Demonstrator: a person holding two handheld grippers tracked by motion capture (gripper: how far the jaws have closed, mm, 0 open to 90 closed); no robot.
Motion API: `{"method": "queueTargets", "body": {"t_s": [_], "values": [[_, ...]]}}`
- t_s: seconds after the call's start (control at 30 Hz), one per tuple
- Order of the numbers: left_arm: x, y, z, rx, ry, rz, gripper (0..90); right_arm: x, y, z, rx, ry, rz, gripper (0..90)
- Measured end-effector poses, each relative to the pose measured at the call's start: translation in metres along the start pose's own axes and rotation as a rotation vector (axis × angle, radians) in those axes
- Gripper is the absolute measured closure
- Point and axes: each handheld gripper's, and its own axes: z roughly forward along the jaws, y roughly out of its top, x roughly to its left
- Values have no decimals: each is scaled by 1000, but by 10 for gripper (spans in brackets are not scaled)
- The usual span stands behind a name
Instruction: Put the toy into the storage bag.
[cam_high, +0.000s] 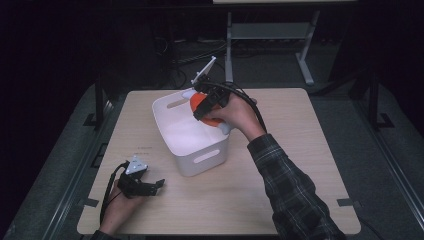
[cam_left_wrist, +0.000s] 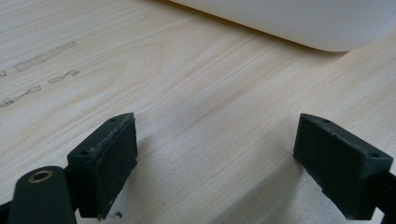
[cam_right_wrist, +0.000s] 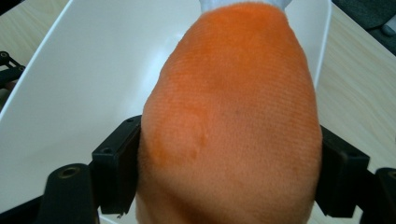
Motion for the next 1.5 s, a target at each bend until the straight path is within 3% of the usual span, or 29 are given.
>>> {"method": "queueTargets", "body": {"t_s": [0.97, 1.5], "values": [[0, 0, 0, -3, -1, -3, 129, 16, 16, 50, 69, 4, -3, 219], [0, 0, 0, -4, 0, -4, 129, 13, 12, 57, 103, -17, 0, 192]]}}
